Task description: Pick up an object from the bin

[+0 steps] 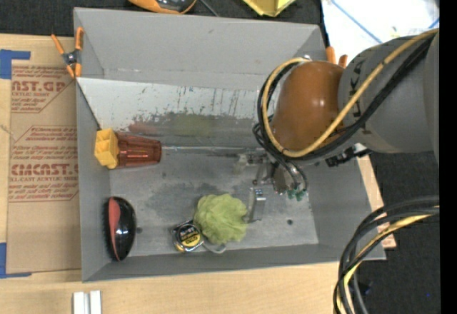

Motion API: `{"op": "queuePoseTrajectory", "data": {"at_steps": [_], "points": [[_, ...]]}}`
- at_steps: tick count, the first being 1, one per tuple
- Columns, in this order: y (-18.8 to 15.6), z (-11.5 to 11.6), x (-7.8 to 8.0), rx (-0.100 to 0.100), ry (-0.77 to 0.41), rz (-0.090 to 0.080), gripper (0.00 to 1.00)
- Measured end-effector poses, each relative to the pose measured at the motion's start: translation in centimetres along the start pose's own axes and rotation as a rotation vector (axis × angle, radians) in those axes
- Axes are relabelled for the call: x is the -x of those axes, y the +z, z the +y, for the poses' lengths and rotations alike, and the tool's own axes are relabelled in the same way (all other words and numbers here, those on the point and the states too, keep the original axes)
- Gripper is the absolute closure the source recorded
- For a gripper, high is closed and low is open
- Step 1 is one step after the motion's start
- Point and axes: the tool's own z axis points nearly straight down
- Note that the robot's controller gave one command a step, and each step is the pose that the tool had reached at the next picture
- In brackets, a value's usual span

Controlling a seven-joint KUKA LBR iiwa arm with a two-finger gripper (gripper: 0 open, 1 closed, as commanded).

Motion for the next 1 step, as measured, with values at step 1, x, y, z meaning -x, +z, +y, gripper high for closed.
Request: {"op": "queuePoseTrajectory", "data": {"at_steps": [1], "points": [[0.00, 0.00, 0.00, 0.000, 0.000, 0.000, 0.00]]}}
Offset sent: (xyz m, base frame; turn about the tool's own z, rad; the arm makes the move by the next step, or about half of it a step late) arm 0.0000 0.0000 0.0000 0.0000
